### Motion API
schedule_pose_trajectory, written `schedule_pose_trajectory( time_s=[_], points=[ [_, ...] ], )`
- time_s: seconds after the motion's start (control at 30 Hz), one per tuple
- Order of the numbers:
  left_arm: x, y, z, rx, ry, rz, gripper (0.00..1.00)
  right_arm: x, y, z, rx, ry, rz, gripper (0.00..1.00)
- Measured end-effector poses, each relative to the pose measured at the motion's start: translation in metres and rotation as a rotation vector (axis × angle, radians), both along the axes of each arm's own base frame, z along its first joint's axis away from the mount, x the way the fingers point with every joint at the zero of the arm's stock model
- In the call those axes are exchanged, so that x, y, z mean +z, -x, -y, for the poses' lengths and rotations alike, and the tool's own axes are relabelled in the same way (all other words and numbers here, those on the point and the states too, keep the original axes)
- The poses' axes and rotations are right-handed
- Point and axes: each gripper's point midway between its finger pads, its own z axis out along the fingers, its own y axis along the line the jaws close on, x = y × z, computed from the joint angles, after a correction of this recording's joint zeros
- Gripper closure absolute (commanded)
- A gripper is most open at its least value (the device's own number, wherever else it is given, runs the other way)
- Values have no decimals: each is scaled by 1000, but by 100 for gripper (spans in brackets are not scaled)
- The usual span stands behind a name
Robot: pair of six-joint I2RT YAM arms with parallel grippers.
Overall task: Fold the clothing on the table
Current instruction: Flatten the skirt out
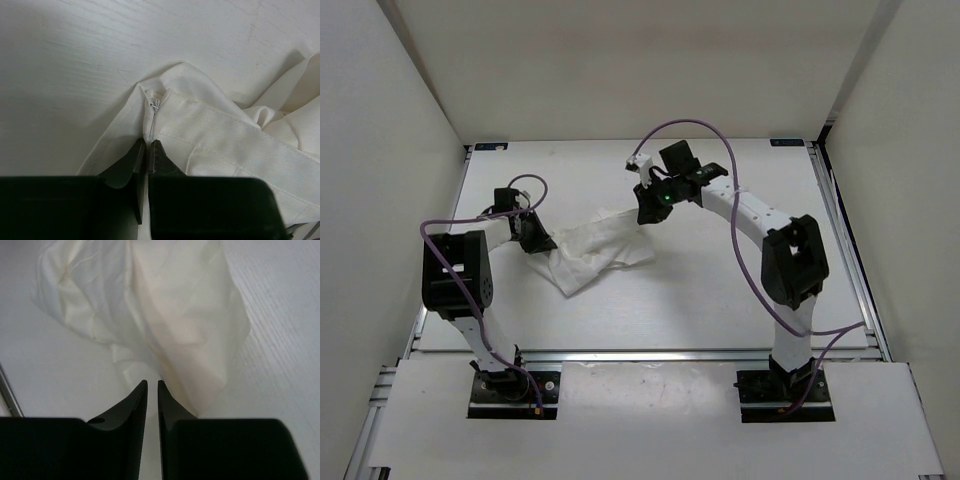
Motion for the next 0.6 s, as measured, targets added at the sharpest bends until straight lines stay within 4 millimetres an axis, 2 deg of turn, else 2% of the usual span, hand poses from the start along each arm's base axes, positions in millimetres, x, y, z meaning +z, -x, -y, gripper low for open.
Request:
schedule_pose_trajectory(
  time_s=[0.23, 0.4, 0.5, 0.53, 0.6],
  points=[
    [0, 10, 2, -13, -12, -9, 100, -42, -39, -13, -51, -16, -79, 82],
    [0, 14, 5, -28, -26, -7, 100, -67, -51, -29, -68, -56, -131, 83],
    [-1, 16, 6, -36, -33, -7, 100, -72, -52, -31, -78, -77, -163, 79],
    [-1, 17, 6, -37, -33, -8, 100, -71, -54, -30, -80, -86, -167, 75],
    [-1, 18, 5, -38, -35, -13, 100, -65, -59, -25, -89, -106, -168, 57]
  ],
)
